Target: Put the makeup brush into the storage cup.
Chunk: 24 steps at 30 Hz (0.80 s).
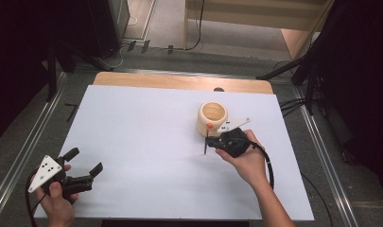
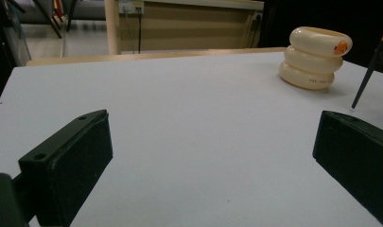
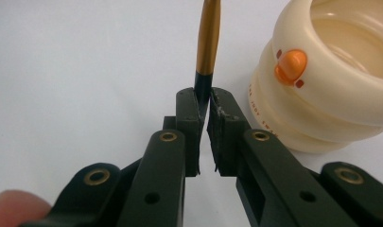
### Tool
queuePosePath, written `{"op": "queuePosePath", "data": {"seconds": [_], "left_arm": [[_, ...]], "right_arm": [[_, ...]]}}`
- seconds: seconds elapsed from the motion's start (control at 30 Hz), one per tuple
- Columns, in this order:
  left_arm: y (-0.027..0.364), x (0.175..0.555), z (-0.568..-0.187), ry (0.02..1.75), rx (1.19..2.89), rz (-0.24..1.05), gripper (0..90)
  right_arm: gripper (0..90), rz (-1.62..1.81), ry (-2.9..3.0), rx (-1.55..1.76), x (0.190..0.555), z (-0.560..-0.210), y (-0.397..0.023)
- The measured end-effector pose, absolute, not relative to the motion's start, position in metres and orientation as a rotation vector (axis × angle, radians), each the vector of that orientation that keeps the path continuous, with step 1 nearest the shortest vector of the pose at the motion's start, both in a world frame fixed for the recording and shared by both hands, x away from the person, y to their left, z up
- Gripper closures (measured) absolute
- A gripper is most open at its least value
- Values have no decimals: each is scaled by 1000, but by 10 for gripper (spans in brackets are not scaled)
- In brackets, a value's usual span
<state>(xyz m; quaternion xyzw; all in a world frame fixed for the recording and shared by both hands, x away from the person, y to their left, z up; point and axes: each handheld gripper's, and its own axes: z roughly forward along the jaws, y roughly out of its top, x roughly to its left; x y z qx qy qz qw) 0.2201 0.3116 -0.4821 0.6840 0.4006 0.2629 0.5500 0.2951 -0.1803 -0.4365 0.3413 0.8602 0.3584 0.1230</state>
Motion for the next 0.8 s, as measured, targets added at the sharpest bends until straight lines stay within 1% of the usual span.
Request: {"op": "queuePosePath", "data": {"seconds": [0.53,0.8], "left_arm": [[312,220,-482,949,1619,623,0],[311,220,-482,948,1619,622,0]], "right_arm": [[843,1115,2468,1005,292,-432,-185],[843,1205,2422,1029,290,-432,-191]]}}
